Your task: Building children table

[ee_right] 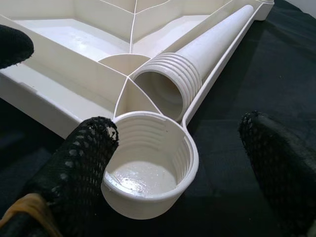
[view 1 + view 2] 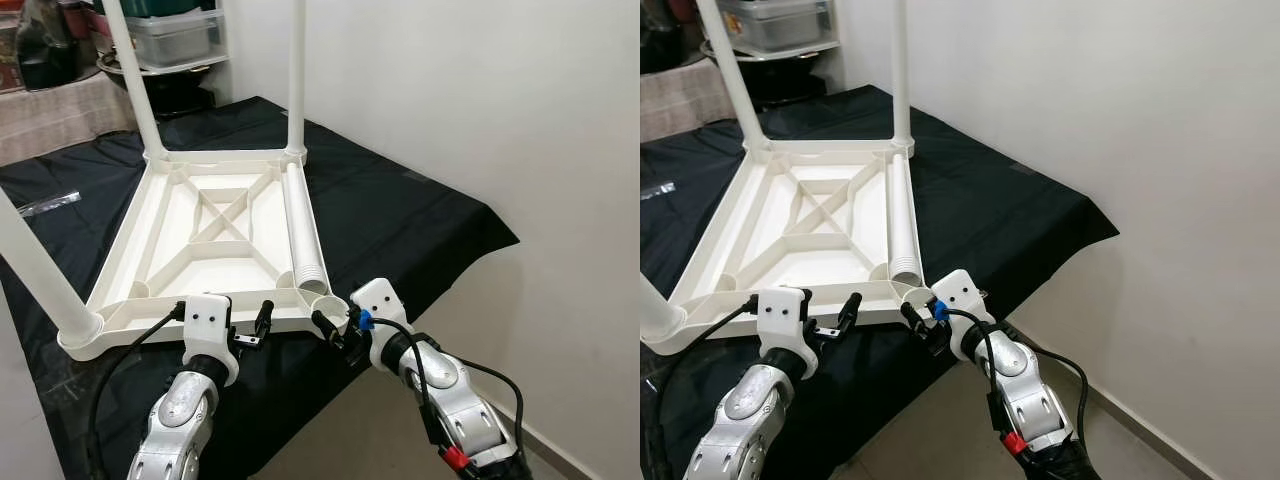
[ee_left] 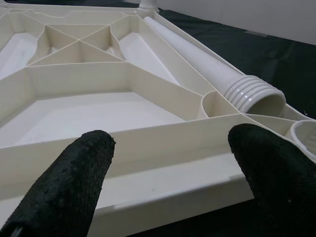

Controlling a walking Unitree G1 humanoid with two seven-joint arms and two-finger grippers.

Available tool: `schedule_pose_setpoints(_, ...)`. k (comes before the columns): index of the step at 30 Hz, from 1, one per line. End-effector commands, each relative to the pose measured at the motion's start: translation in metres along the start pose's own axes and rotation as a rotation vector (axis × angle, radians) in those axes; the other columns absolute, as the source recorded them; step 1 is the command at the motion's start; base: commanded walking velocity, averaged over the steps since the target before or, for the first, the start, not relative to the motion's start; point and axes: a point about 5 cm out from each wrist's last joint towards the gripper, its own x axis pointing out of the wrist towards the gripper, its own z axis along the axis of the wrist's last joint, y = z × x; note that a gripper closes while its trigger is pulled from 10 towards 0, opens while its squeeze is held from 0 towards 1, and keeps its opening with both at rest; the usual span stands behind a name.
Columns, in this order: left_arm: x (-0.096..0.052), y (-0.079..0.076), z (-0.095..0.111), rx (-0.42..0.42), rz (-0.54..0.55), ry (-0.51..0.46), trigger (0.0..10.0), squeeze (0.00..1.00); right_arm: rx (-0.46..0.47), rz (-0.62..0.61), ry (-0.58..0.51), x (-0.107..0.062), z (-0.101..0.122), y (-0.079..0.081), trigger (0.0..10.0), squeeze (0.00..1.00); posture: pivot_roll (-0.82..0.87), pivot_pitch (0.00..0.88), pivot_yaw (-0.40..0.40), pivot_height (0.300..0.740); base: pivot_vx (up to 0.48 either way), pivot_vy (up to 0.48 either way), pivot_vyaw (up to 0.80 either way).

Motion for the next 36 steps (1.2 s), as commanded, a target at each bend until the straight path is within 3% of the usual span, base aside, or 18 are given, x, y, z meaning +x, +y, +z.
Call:
schedule_pose_setpoints(1, 0.0, 0.001, -0.003, -0.017, 0.013, 0.006, 10.0, 0.0, 0.014, -0.004, 0.018, -0.001, -0.004, -0.003, 10.0, 0.0, -0.08, 0.0, -0.077, 0.74, 0.0, 0.0, 0.0)
schedule_pose_setpoints(25, -0.005, 0.002, -0.002, -0.039, 0.02, 0.007, 10.0, 0.0, 0.043, 0.0, 0.021, -0.004, -0.003, -0.002, 10.0, 0.0, -0.09, 0.004, -0.063, 0.74, 0.0, 0.0, 0.0)
schedule_pose_setpoints(36, -0.014, 0.008, -0.002, -0.038, 0.037, 0.008, 10.0, 0.0, 0.057, 0.0, 0.014, -0.006, -0.002, 0.001, 10.0, 0.0, -0.09, 0.005, -0.058, 0.74, 0.0, 0.0, 0.0)
